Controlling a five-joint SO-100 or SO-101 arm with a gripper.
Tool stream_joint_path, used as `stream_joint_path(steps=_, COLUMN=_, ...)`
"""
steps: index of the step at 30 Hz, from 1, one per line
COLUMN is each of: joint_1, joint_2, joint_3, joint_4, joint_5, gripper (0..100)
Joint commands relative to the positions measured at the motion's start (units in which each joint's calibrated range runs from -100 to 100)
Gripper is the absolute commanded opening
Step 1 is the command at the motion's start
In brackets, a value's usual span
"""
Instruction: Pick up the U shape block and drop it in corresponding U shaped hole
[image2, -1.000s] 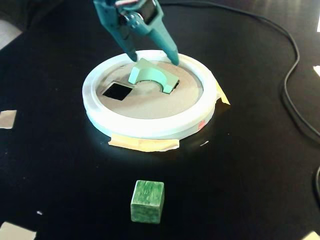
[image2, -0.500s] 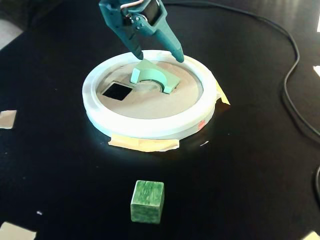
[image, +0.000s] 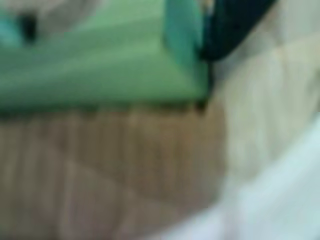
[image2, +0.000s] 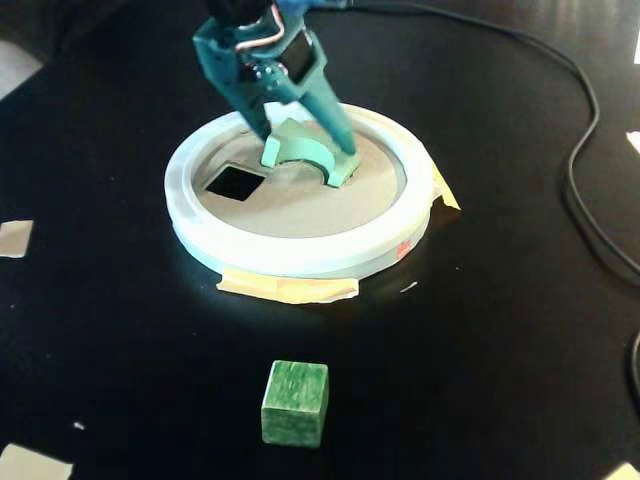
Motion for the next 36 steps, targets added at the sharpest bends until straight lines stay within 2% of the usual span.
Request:
stream_joint_path(steps=1, joint_1=0.51, joint_2=-2.36, joint_3=0.8, joint_4=-8.02, joint_5=0.29, gripper=83)
stream_joint_path(steps=12, joint_1=7.13, joint_2=-1.2, joint_3=3.26, joint_4=-8.02, joint_5=0.49, gripper=83)
stream_joint_path(steps=17, joint_1=6.38, joint_2=-2.63, joint_3=5.81, joint_4=-7.92, joint_5=-0.2, gripper=83)
stream_joint_path(steps=22, joint_1=2.76, joint_2=-5.23, joint_3=5.26, joint_4=-7.92, joint_5=-0.29, gripper=83)
stream_joint_path(steps=30, joint_1=-8.85, joint_2=-18.84, joint_3=5.17, joint_4=-5.31, joint_5=-3.76, gripper=83)
stream_joint_path(steps=36, joint_1=-8.35, joint_2=-22.87, joint_3=6.08, joint_4=0.51, joint_5=-3.32, gripper=83)
